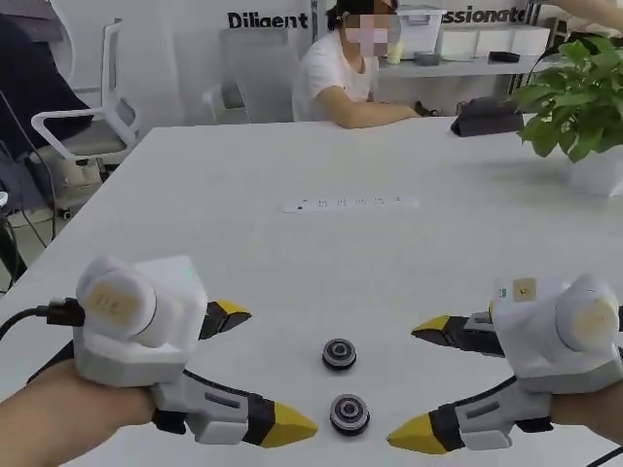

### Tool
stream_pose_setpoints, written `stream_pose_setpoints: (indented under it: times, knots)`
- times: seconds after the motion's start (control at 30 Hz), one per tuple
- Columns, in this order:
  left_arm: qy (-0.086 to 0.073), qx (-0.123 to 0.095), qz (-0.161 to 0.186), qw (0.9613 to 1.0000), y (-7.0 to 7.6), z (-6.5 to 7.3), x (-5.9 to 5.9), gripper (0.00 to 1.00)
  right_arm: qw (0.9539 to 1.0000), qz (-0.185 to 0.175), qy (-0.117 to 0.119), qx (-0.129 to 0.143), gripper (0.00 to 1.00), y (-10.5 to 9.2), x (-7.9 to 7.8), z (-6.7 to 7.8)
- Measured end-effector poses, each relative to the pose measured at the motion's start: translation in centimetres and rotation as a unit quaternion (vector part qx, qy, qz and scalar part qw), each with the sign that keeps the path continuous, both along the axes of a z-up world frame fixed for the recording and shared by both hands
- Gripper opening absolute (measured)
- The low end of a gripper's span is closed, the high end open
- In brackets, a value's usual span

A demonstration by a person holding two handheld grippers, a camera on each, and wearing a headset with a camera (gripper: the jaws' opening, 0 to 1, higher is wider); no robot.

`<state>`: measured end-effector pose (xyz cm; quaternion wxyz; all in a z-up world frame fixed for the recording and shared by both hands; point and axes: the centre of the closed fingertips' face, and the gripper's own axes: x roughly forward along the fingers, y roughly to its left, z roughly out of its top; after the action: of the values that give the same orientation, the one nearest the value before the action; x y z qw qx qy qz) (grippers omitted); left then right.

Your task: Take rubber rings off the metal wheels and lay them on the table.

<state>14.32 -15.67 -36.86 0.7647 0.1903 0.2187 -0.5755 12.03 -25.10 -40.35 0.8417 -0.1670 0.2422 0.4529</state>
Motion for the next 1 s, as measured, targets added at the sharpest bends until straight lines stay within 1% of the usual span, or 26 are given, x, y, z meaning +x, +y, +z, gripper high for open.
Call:
stream_pose_setpoints:
  times: [0.1, 0.2, 0.33, 0.4, 0.5, 0.6, 0.7, 1.0]
  knots:
    - [0.002, 0.004, -0.003, 1.0000, -0.1, -0.4, 0.1, 0.86, 1.0000, 0.007, -0.001, -0.004, 0.74, 0.1, 0.2, -0.3]
    - [0.003, 0.008, -0.008, 0.9999, -0.2, -0.8, 0.2, 0.86, 0.9999, 0.010, 0.002, -0.001, 0.73, 0.2, 0.4, -0.5]
    - [0.005, 0.014, -0.011, 0.9998, -0.2, -1.2, 0.4, 0.85, 0.9998, 0.016, 0.006, -0.005, 0.73, 0.2, 0.6, -1.2]
    - [0.002, 0.017, -0.014, 0.9998, -0.2, -1.4, 0.5, 0.85, 0.9997, 0.022, 0.007, -0.009, 0.72, 0.1, 0.6, -1.5]
    - [0.004, 0.021, -0.017, 0.9996, -0.3, -1.8, 0.6, 0.85, 0.9996, 0.023, 0.010, -0.015, 0.71, -0.2, 0.8, -1.9]
    - [0.008, 0.022, -0.017, 0.9996, -0.3, -2.1, 0.7, 0.84, 0.9996, 0.022, 0.011, -0.014, 0.70, -0.3, 0.9, -2.0]
    - [0.015, 0.023, -0.019, 0.9995, -0.3, -2.6, 0.7, 0.83, 0.9994, 0.026, 0.013, -0.017, 0.70, -0.4, 0.9, -2.4]
    - [0.020, 0.028, -0.026, 0.9991, -0.6, -3.3, 1.0, 0.80, 0.9990, 0.036, 0.016, -0.021, 0.65, -0.3, 1.2, -3.1]
